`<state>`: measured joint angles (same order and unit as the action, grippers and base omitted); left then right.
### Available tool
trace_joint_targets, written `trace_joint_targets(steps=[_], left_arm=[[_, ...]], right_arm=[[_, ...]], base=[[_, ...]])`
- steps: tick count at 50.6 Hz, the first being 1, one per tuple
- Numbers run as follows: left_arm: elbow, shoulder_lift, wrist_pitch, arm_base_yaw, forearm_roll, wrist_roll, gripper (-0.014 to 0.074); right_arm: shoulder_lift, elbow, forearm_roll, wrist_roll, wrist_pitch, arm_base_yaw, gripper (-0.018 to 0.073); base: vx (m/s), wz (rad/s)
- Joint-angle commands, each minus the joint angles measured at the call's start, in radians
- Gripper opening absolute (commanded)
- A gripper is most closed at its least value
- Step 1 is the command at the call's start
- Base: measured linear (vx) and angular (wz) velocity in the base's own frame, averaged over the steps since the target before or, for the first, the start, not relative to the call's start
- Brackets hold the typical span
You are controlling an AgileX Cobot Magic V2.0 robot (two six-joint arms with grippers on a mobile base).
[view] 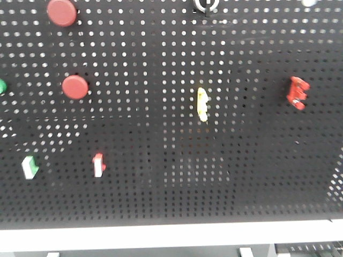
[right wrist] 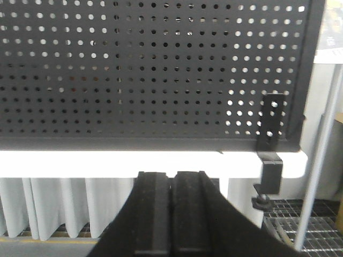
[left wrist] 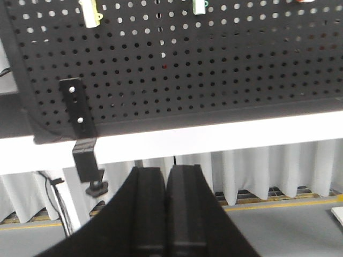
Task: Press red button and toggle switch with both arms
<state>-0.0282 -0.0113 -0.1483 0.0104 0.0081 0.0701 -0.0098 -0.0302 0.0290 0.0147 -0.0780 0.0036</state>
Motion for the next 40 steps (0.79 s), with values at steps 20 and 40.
trace_joint_targets(steps=[20, 40], left_arm=[[-0.032, -0.006, 0.085, 0.002, -0.008, -0.005, 0.0002], [-0.032, -0.006, 0.085, 0.002, -0.008, -0.005, 0.0002]], right_arm=[[-0.016, -0.012, 0.011, 0.005, 0.086, -0.007, 0.0], [-0.016, -0.012, 0.011, 0.005, 0.086, -0.007, 0.0]], base=[[0.14, 0.02], [0.07, 0.01]])
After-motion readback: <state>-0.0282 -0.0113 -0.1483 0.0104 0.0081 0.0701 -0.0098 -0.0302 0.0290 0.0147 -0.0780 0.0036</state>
